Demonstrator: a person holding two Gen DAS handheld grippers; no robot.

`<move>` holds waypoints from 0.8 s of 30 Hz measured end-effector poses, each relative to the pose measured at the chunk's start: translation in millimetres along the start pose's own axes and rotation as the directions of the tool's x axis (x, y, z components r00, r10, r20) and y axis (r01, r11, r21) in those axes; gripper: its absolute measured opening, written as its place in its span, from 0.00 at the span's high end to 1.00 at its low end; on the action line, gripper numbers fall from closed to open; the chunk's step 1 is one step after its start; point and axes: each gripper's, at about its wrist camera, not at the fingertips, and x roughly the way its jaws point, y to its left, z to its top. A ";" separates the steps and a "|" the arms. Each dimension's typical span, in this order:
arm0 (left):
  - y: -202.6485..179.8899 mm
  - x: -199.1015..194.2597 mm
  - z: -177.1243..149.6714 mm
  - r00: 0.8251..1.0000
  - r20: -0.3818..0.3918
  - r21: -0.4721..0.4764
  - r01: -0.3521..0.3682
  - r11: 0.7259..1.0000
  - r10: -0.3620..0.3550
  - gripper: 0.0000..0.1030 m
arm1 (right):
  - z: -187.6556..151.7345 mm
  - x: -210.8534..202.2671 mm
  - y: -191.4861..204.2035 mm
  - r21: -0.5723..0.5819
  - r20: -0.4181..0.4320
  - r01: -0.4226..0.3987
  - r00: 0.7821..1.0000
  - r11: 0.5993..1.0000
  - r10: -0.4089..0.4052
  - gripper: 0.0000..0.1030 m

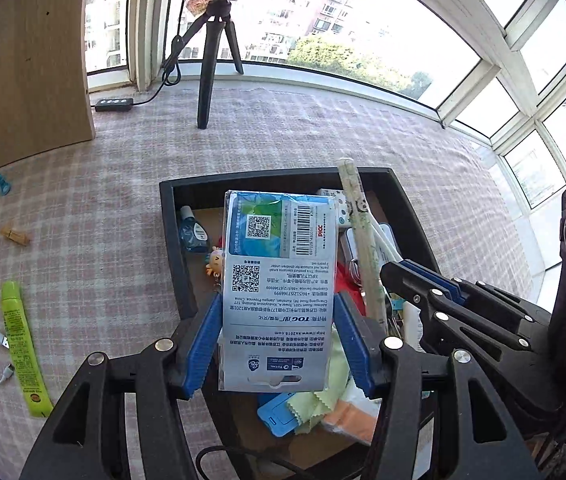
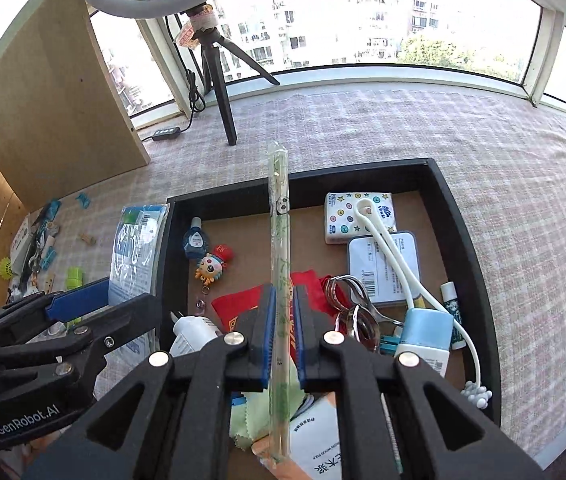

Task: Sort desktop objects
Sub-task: 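Carry the card and chopsticks into the tray and release both, then reach to the lime-green tube and grasp it with the right tool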

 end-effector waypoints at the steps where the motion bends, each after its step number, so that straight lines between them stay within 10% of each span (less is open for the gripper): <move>1: -2.6 0.3 0.5 1.000 0.008 -0.003 -0.009 1.000 0.009 0.42 | 1.4 -2.3 -6.7 0.017 0.006 0.020 1.000 1.000 -0.020 0.66; 13: 20.1 3.0 -6.6 0.999 -0.007 -0.041 -0.040 0.998 0.040 0.42 | 2.1 -3.6 -22.8 0.050 0.025 0.005 1.000 0.999 -0.006 0.55; 24: 123.7 -26.4 -40.2 0.992 -0.003 -0.188 -0.126 0.974 0.128 0.42 | -5.8 8.5 40.9 -0.017 -0.007 -0.092 0.996 0.996 0.092 0.55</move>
